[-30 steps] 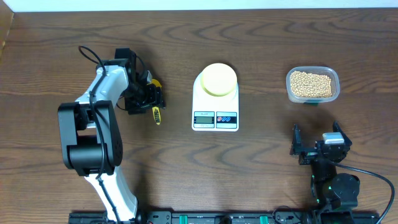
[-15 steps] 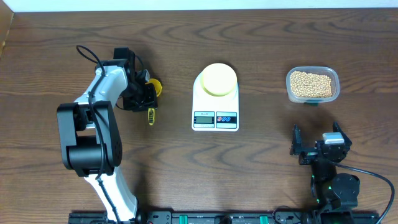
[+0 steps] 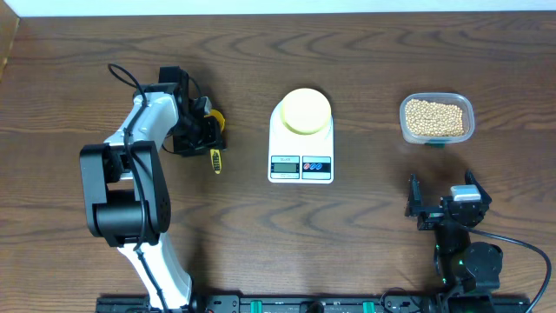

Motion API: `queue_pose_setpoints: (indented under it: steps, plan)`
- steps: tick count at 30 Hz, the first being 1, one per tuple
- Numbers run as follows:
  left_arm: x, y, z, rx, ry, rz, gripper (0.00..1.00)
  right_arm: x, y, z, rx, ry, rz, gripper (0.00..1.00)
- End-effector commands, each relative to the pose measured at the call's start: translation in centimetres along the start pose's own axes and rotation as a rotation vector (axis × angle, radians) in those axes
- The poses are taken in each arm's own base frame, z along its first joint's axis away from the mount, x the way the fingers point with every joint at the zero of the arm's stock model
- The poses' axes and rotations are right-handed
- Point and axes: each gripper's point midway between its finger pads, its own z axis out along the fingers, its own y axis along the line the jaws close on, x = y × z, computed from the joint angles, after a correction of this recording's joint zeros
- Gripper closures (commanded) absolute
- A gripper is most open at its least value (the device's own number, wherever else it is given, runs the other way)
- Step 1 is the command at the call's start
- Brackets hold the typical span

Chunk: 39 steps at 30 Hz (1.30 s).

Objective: Scoop item into bowl and weigh 50g on scale
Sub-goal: 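Lower the left gripper and close it on the yellow scoop handle, then lift the yellow scoop with the left gripper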

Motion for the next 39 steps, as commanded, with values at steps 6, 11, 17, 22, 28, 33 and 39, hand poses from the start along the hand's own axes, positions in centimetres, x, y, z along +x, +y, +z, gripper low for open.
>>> queue_pose_setpoints:
  steps: [6,11,17,22,28,33,39]
  plan:
    - [0.1,-0.5,-1.8,0.013,-0.008,0.004,0.28,0.0,0.0,0.0,0.003,-0.001,-0.013,0.01]
    - [0.2,-1.3,-4.0,0.014,-0.048,0.022,0.28,0.0,-0.1,0.0,0.003,-0.001,-0.013,0.01]
    - [0.3,-0.7,-5.5,-0.16,-0.105,-0.068,0.29,0.0,0.0,0.0,0.003,-0.001,-0.013,0.01]
    - [0.9,1.5,-5.4,-0.489,-0.158,-0.078,0.29,0.0,0.0,0.0,0.003,-0.001,-0.013,0.01]
    - [1.9,1.8,-3.6,-0.548,-0.175,-0.086,0.33,0.0,0.0,0.0,0.003,-0.001,-0.013,0.01]
    - [1.9,2.6,-2.9,-0.571,-0.211,-0.128,0.4,0.0,0.0,0.0,0.003,-0.001,-0.013,0.01]
    - [1.6,1.3,-2.3,-0.558,-0.233,-0.09,0.4,0.0,0.0,0.0,0.003,-0.001,-0.013,0.01]
